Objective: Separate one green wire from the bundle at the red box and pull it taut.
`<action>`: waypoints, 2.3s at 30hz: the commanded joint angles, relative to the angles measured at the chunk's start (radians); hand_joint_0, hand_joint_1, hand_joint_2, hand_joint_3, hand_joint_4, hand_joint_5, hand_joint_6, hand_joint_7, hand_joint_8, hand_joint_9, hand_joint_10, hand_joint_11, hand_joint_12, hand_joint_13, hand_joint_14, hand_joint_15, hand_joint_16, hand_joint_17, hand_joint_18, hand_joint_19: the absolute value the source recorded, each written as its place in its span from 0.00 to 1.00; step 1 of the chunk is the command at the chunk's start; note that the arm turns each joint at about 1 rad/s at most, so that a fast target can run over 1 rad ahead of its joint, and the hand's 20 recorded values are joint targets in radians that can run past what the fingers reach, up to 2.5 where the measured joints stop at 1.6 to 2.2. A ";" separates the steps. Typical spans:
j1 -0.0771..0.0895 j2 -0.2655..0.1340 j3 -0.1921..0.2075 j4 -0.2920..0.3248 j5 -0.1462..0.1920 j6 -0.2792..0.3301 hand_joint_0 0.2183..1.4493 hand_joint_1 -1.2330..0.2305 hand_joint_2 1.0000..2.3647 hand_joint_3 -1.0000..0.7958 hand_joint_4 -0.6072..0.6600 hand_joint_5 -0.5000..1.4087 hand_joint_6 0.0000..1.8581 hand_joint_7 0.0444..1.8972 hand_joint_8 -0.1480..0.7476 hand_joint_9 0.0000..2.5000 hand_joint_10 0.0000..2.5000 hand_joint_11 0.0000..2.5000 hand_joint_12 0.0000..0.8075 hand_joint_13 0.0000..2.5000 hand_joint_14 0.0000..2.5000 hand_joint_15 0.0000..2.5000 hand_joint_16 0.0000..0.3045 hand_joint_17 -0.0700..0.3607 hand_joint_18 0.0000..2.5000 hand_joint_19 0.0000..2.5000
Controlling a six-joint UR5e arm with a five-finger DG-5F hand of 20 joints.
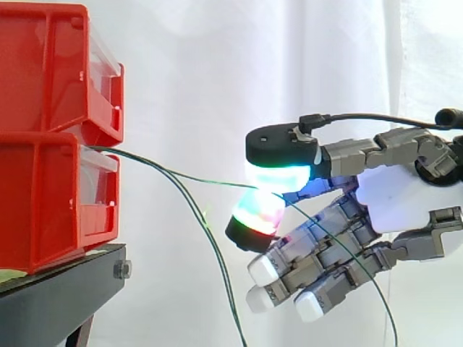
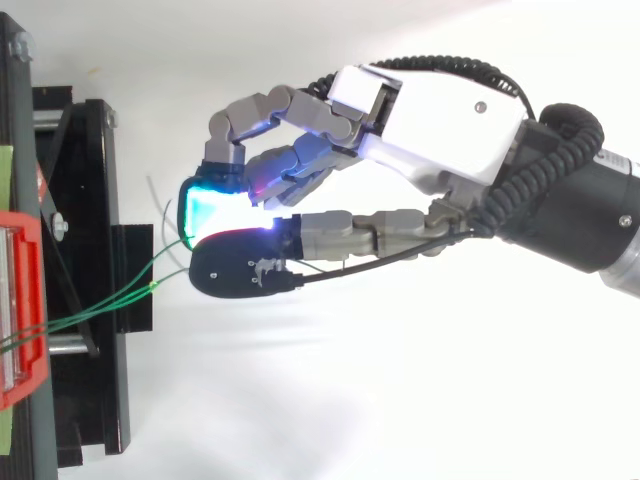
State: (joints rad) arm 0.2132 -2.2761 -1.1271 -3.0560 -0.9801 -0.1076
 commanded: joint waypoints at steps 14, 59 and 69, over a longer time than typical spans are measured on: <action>0.037 0.000 -0.085 0.235 -0.052 -0.003 0.31 0.32 0.01 0.57 0.42 0.19 0.47 0.61 0.52 0.36 0.00 0.18 0.42 0.29 0.00 0.09 0.17 0.43 0.32 0.12; 0.064 0.000 -0.096 0.246 -0.052 -0.004 0.31 0.32 0.01 0.57 0.42 0.19 0.47 0.62 0.53 0.38 0.00 0.19 0.42 0.30 0.00 0.09 0.16 0.42 0.32 0.12; 0.072 0.000 -0.096 0.246 -0.052 -0.004 0.31 0.32 0.01 0.57 0.42 0.19 0.47 0.62 0.53 0.38 0.00 0.19 0.42 0.30 0.00 0.09 0.16 0.42 0.32 0.12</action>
State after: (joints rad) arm 0.2824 -2.2764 -1.2226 -2.8102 -1.0324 -0.1120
